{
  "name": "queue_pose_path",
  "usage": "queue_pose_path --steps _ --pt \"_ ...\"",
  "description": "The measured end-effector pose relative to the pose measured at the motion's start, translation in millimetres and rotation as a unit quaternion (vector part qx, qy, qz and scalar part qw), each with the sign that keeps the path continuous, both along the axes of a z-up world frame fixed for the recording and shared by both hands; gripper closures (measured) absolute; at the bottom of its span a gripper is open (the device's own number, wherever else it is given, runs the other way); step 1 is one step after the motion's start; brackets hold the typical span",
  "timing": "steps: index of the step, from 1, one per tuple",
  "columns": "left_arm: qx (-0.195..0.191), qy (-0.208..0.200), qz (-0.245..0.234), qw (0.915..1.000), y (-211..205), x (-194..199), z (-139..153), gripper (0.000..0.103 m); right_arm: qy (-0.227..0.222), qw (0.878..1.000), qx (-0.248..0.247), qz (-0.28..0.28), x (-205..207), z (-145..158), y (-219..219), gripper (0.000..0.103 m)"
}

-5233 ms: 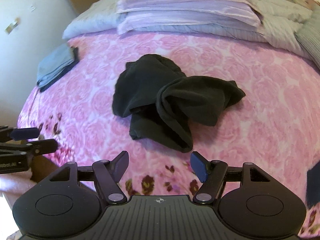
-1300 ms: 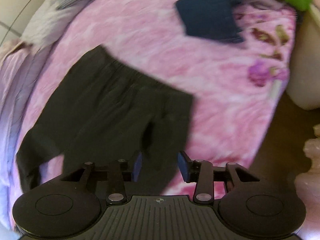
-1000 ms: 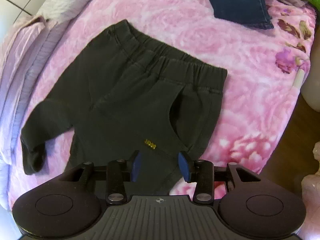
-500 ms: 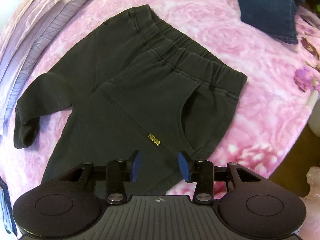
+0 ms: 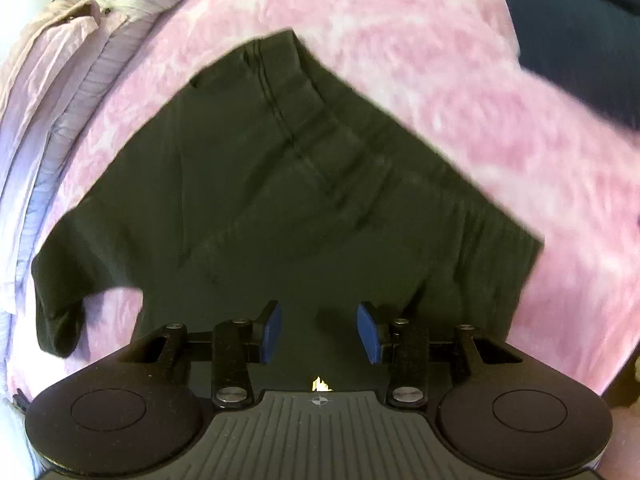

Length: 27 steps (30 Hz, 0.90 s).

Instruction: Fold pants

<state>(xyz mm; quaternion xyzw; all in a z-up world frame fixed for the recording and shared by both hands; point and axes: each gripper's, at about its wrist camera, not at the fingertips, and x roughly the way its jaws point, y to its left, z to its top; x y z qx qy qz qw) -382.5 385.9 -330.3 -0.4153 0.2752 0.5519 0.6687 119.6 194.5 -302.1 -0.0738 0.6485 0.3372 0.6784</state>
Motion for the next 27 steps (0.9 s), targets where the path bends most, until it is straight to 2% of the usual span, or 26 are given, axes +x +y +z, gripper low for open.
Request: queue_pose_path --steps 2,5,7,8,10,11,12,13,15,18,19,21,22,23,24,25,26,27 --pt "0.018 -0.005 -0.019 0.9997 18 40 -11 0.045 -0.005 1.0 0.001 -0.001 14 2 5 0.064" --pt "0.029 0.006 -0.023 0.9993 46 82 -27 0.045 -0.005 1.0 -0.003 -0.011 33 1 6 0.063" --pt "0.043 0.032 -0.024 0.9983 59 101 -35 0.045 -0.005 1.0 -0.007 -0.016 41 -2 4 0.063" --pt "0.043 0.045 -0.023 0.9978 67 106 -39 0.048 -0.006 1.0 -0.012 -0.018 43 -4 2 0.063" --pt "0.045 0.055 -0.023 0.9972 82 114 -46 0.069 -0.005 0.999 -0.026 -0.024 46 -10 -1 0.063" --pt "0.049 0.055 -0.029 0.9969 85 113 -47 0.088 -0.002 0.999 -0.032 -0.028 47 -12 -1 0.063" --pt "0.055 0.065 -0.036 0.9957 90 116 -45 0.09 0.001 0.999 -0.037 -0.031 48 -14 -2 0.063" --pt "0.078 0.093 -0.046 0.9916 90 117 -37 0.092 0.005 0.999 -0.04 -0.034 48 -16 -1 0.063" --pt "0.127 0.162 -0.074 0.9758 91 114 -19 0.094 0.007 0.999 -0.041 -0.035 47 -18 3 0.063" --pt "0.196 0.253 -0.098 0.9422 112 78 22 0.095 0.005 0.999 -0.034 -0.04 43 -15 13 0.063" --pt "0.22 0.293 -0.11 0.9239 124 61 35 0.095 0.005 0.999 -0.029 -0.043 40 -12 17 0.063" --pt "0.24 0.345 -0.153 0.8946 142 29 49 0.09 0.005 0.999 -0.019 -0.048 33 -8 25 0.063" --pt "0.249 0.388 -0.165 0.8719 147 17 48 0.09 0.004 0.999 -0.015 -0.05 28 -6 28 0.063" --pt "0.252 0.429 -0.178 0.8492 152 5 42 0.085 0.003 0.999 -0.012 -0.052 23 -6 31 0.063" --pt "0.24 0.452 -0.191 0.8376 159 -8 35 0.084 0.004 0.998 -0.011 -0.054 17 -6 34 0.063" --pt "0.218 0.478 -0.188 0.8299 167 -26 25 0.084 0.007 0.998 -0.013 -0.057 10 -6 37 0.063" --pt "0.197 0.493 -0.174 0.8297 174 -44 17 0.083 0.01 0.998 -0.015 -0.058 3 -7 38 0.063" --pt "0.164 0.492 -0.153 0.8416 181 -64 9 0.083 0.014 0.998 -0.015 -0.057 -6 -8 40 0.063"
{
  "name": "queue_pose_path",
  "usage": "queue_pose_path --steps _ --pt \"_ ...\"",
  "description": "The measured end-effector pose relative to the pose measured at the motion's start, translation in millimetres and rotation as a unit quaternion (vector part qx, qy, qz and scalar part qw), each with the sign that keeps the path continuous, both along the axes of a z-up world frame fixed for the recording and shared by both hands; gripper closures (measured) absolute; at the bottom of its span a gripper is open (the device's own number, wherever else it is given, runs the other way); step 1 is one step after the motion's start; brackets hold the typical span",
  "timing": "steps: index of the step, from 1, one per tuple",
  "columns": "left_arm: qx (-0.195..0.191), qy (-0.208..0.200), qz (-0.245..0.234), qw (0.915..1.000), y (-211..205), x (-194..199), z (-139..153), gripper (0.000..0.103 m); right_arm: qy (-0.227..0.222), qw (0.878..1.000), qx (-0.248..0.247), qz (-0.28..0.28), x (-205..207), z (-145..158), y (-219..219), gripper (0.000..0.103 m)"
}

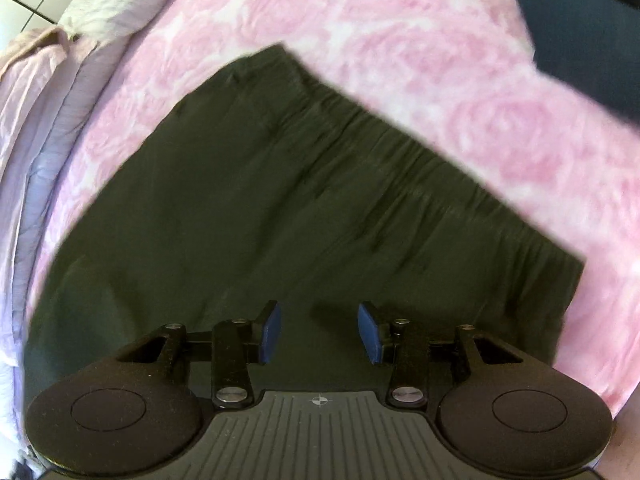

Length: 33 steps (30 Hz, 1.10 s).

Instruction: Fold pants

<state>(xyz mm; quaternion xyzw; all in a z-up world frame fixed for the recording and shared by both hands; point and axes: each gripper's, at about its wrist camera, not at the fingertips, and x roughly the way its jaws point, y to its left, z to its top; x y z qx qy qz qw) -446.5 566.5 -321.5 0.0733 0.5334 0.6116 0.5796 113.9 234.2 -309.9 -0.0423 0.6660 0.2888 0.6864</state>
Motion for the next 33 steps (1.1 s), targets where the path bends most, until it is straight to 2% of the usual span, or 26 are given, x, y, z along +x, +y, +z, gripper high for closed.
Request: queue_pose_path --steps 1,2,3,4,5,6,7,8,9,10,11,13,14,17,19,21,22,25,26,27,29,30,32,33 --pt "-0.023 -0.026 0.037 0.9987 4 -17 -4 0.083 0.001 1.0 -0.001 0.002 -7 0 1 0.063" --pt "-0.044 -0.068 0.073 0.994 7 -33 -6 0.083 0.001 1.0 -0.003 0.003 -15 0 2 0.063" --pt "-0.069 -0.139 0.111 0.9817 8 -51 -5 0.081 0.0 1.0 -0.005 0.005 -22 0 2 0.063" --pt "-0.092 -0.213 0.139 0.9627 9 -65 -4 0.077 -0.001 1.0 -0.009 0.005 -28 0 3 0.063" --pt "-0.108 -0.284 0.162 0.939 10 -77 -3 0.069 -0.002 1.0 -0.013 0.004 -33 0 3 0.063" --pt "-0.118 -0.357 0.179 0.909 12 -89 -3 0.065 -0.003 1.0 -0.016 0.003 -38 0 4 0.063" --pt "-0.117 -0.405 0.186 0.8874 16 -92 -3 0.064 -0.005 1.0 -0.018 0.001 -42 0 4 0.063" --pt "-0.117 -0.443 0.188 0.8686 23 -95 -4 0.059 -0.008 1.0 -0.02 -0.001 -45 0 5 0.063" --pt "-0.124 -0.464 0.186 0.857 35 -93 -6 0.054 -0.012 1.0 -0.021 -0.002 -49 1 5 0.063" --pt "-0.133 -0.469 0.175 0.8553 50 -89 -7 0.054 -0.017 1.0 -0.023 -0.003 -52 2 6 0.063" --pt "-0.146 -0.462 0.153 0.8612 63 -79 -10 0.054 -0.021 1.0 -0.023 -0.004 -55 3 7 0.063" --pt "-0.167 -0.419 0.111 0.8855 85 -53 -20 0.054 -0.026 0.999 -0.026 -0.004 -61 4 7 0.063" --pt "-0.179 -0.406 0.097 0.8909 95 -44 -27 0.054 -0.029 0.999 -0.028 -0.003 -63 6 6 0.063" --pt "-0.22 -0.378 0.075 0.8963 127 -19 -53 0.054 -0.034 0.999 -0.038 -0.003 -72 5 4 0.063" --pt "-0.237 -0.361 0.064 0.8996 134 -8 -67 0.062 -0.04 0.998 -0.043 -0.009 -75 5 -1 0.063" --pt "-0.215 -0.338 0.039 0.9153 132 3 -65 0.087 -0.043 0.998 -0.05 -0.019 -76 5 -5 0.063" --pt "-0.201 -0.328 0.023 0.9229 131 8 -60 0.089 -0.044 0.997 -0.051 -0.027 -76 6 -9 0.063" --pt "-0.112 -0.294 -0.038 0.9485 131 19 -35 0.089 -0.05 0.997 -0.047 -0.038 -74 13 -17 0.063" --pt "-0.089 -0.291 -0.05 0.9514 137 22 -26 0.088 -0.056 0.997 -0.047 -0.039 -73 16 -19 0.063" --pt "-0.079 -0.295 -0.052 0.9509 146 26 -21 0.088 -0.063 0.996 -0.046 -0.04 -71 18 -20 0.063" --pt "-0.077 -0.276 -0.05 0.9567 162 37 -24 0.087 -0.074 0.996 -0.042 -0.039 -67 20 -20 0.063" --pt "-0.078 -0.252 -0.048 0.9634 166 44 -32 0.085 -0.078 0.995 -0.041 -0.038 -65 21 -21 0.063" --pt "-0.084 -0.159 -0.017 0.9836 172 54 -63 0.085 -0.082 0.995 -0.036 -0.034 -60 21 -22 0.063" --pt "-0.088 -0.125 0.007 0.9883 174 51 -74 0.085 -0.084 0.995 -0.033 -0.032 -56 21 -22 0.063"
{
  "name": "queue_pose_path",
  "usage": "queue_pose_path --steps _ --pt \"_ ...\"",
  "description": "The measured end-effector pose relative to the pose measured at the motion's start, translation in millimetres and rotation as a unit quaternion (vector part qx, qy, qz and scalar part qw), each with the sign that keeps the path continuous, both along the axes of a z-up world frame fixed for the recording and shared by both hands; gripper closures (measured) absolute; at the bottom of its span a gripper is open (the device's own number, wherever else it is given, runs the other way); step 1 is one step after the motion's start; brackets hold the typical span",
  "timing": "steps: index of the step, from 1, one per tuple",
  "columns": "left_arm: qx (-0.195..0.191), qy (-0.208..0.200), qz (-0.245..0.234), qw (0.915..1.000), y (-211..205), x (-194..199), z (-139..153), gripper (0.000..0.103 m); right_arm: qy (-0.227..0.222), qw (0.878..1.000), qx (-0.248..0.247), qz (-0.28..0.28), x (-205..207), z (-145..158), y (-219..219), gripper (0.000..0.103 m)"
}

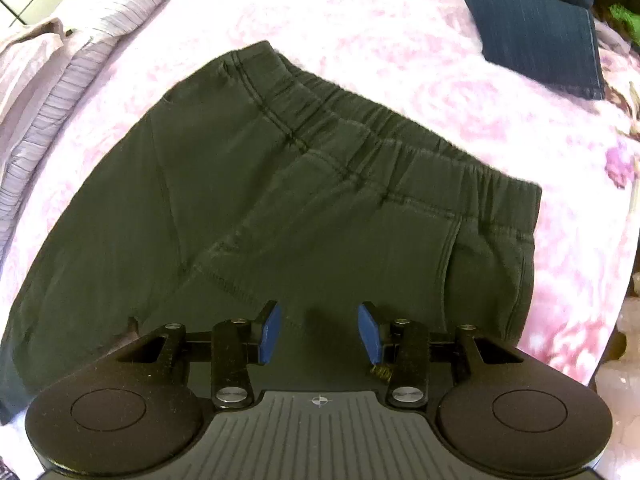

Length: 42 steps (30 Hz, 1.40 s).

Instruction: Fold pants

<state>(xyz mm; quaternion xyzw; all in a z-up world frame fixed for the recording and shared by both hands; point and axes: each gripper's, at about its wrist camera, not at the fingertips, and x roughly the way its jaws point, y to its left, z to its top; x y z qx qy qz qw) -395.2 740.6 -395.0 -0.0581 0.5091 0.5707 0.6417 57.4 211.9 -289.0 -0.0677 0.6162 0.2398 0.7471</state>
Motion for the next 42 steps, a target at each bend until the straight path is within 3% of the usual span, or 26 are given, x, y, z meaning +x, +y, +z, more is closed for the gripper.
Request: queue_pose_path --steps 2,4,5,7,10,15,18,22,28,32,36,38,42 --pt "-0.011 0.012 0.051 0.9986 5 -16 -10 0.085 -0.007 1.0 0.008 0.014 9 1 -1 0.063" --pt "-0.002 -0.036 0.109 0.9934 2 -40 2 0.082 -0.023 0.999 0.02 0.036 21 5 -4 0.063" --pt "-0.001 -0.064 0.132 0.9892 -2 -49 10 0.075 -0.031 0.998 0.031 0.044 28 6 -6 0.063" --pt "-0.012 -0.122 0.157 0.98 -19 -65 29 0.07 -0.041 0.995 0.058 0.066 43 7 -9 0.063" --pt "-0.048 -0.2 0.143 0.9682 -58 -65 56 0.067 -0.047 0.99 0.081 0.101 69 0 -4 0.063" --pt "-0.093 -0.276 0.112 0.95 -166 -41 88 0.059 -0.03 0.977 0.127 0.166 112 -19 16 0.063" --pt "-0.109 -0.292 0.119 0.9426 -238 -23 98 0.058 -0.015 0.965 0.136 0.224 136 -34 36 0.063" --pt "-0.104 -0.3 0.164 0.934 -315 0 104 0.058 0.015 0.944 0.15 0.294 167 -54 53 0.063" --pt "-0.1 -0.333 0.269 0.8982 -397 19 96 0.057 0.097 0.897 0.214 0.376 211 -75 57 0.063" --pt "-0.101 -0.333 0.299 0.8884 -433 33 95 0.057 0.118 0.878 0.253 0.389 230 -79 68 0.063" --pt "-0.102 -0.34 0.318 0.879 -454 42 94 0.057 0.18 0.867 0.271 0.378 243 -101 78 0.065" --pt "-0.1 -0.342 0.324 0.8764 -463 45 96 0.057 0.214 0.874 0.275 0.339 255 -109 77 0.082" --pt "-0.097 -0.342 0.331 0.8741 -473 48 101 0.057 0.255 0.873 0.276 0.311 268 -116 66 0.083"
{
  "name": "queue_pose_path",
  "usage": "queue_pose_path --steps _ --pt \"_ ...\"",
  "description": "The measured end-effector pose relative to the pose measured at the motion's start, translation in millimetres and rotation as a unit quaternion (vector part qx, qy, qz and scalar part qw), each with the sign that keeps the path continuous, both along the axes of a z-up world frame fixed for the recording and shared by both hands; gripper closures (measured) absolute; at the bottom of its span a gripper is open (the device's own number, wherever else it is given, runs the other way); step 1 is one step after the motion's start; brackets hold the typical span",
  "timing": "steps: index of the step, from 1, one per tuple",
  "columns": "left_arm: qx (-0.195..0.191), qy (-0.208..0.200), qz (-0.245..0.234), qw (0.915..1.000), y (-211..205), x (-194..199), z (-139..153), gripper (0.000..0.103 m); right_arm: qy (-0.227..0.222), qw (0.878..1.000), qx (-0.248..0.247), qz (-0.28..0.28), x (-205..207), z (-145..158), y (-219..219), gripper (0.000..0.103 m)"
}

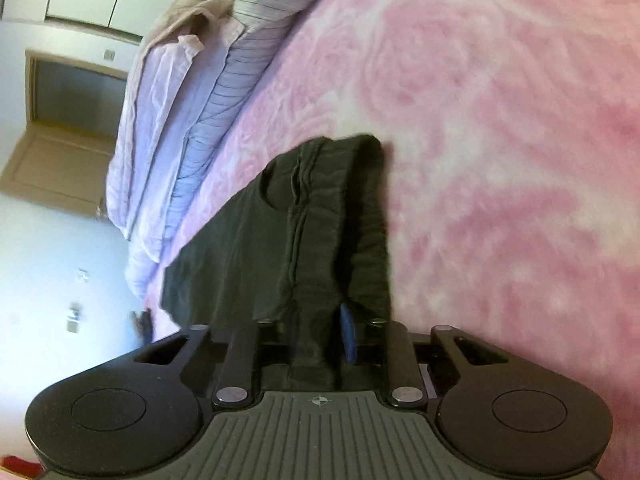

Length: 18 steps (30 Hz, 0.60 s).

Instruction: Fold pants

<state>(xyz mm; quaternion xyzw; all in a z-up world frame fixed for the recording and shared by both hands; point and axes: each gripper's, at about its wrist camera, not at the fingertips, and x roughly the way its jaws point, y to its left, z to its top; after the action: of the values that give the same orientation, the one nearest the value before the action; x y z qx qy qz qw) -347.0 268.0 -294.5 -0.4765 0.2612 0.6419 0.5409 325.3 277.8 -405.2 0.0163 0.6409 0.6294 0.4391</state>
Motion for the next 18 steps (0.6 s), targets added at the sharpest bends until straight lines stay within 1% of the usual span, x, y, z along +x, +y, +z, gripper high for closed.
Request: queue_pose_path --steps 4,7,10,11,12,13,14,15,16,18 --pt "-0.002 -0.001 0.004 1.0 -5 1 1 0.057 0.006 1.0 0.002 0.007 5 3 -9 0.083" --pt "-0.004 -0.002 0.002 1.0 -8 4 -3 0.057 0.011 1.0 0.011 0.013 1 0 1 0.082" --pt "-0.01 -0.006 0.007 0.9999 -10 6 -10 0.057 0.013 1.0 0.017 0.016 -7 -3 19 0.073" --pt "-0.011 -0.008 0.009 0.9999 -11 7 -11 0.057 0.021 1.0 0.016 0.014 -10 -6 23 0.073" --pt "-0.012 -0.01 0.009 0.9998 -11 8 -13 0.057 0.021 1.0 0.012 0.012 -12 -8 26 0.076" --pt "-0.013 -0.011 0.007 0.9998 -12 9 -13 0.057 0.004 1.0 0.009 0.01 -15 -6 25 0.086" --pt "-0.012 -0.011 0.006 0.9998 -12 10 -13 0.057 -0.022 1.0 0.01 0.013 -17 -1 23 0.098" --pt "-0.012 -0.011 0.005 0.9998 -12 10 -13 0.057 -0.052 0.998 0.016 0.012 -19 8 19 0.101" --pt "-0.012 -0.011 0.005 0.9999 -11 10 -12 0.057 -0.067 0.997 0.026 0.005 -20 17 14 0.103" --pt "-0.008 -0.011 0.005 0.9999 -10 10 -11 0.057 -0.094 0.994 0.062 -0.01 -20 43 2 0.103"
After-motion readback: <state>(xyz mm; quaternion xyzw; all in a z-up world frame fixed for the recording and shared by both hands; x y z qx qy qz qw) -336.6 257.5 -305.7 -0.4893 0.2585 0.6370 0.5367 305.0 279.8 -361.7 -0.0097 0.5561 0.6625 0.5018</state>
